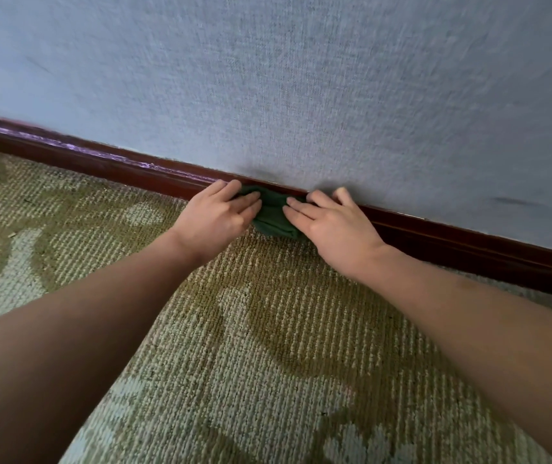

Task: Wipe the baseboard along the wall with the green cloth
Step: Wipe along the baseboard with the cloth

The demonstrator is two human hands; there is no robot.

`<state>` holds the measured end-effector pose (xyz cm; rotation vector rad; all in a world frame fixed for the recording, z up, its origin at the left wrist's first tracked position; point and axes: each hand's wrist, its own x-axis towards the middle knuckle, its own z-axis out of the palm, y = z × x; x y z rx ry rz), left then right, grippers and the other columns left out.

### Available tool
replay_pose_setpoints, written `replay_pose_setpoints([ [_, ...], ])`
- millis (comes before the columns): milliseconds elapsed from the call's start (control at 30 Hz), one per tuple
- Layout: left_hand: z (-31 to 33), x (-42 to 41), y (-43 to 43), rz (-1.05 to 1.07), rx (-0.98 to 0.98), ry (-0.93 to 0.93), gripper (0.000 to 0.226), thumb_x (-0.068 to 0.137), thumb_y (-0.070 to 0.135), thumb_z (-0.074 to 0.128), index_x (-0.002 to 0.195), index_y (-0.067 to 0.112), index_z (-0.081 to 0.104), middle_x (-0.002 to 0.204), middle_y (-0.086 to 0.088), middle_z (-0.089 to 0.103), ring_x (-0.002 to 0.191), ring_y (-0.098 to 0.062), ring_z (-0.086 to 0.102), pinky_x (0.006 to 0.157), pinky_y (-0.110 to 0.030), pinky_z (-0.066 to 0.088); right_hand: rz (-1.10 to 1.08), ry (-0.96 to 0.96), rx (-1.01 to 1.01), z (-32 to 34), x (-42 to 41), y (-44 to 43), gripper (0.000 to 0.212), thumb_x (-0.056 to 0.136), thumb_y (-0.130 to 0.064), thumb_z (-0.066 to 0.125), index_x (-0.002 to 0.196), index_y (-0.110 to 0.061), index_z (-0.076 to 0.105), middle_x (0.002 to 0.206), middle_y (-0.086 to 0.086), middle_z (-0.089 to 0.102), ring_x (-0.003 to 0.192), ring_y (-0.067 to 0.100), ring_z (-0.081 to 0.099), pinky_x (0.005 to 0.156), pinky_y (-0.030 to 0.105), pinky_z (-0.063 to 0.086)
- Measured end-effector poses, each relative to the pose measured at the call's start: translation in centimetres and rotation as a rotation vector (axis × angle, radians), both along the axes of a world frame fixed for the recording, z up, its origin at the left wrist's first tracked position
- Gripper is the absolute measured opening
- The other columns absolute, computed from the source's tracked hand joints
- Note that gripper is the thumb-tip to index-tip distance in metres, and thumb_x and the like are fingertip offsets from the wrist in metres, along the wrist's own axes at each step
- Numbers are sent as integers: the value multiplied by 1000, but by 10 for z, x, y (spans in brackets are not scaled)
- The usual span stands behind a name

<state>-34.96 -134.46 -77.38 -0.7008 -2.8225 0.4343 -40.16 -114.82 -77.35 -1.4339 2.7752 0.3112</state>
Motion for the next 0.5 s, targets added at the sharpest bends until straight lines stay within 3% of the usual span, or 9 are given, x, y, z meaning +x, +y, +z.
replay_pose_setpoints([
  [200, 8, 4, -6, 96, 23, 13, 43, 49, -6, 83, 91, -3, 72, 90, -14, 72, 73, -29, 63, 64, -30, 51, 4, -14, -49, 6, -1, -31, 50, 91, -7, 44, 139, -13, 33, 147, 2, 33, 124, 19, 28, 94, 35, 20],
  [500, 4, -2, 23, 2, -37, 45, 29, 64, 17, 77, 93, 13, 74, 91, 3, 73, 82, -18, 62, 70, -25, 47, 60, 105, 80, 7, 1, 17, 54, 92, -9, 39, 143, -7, 22, 147, 6, 30, 126, 20, 26, 87, 33, 13],
])
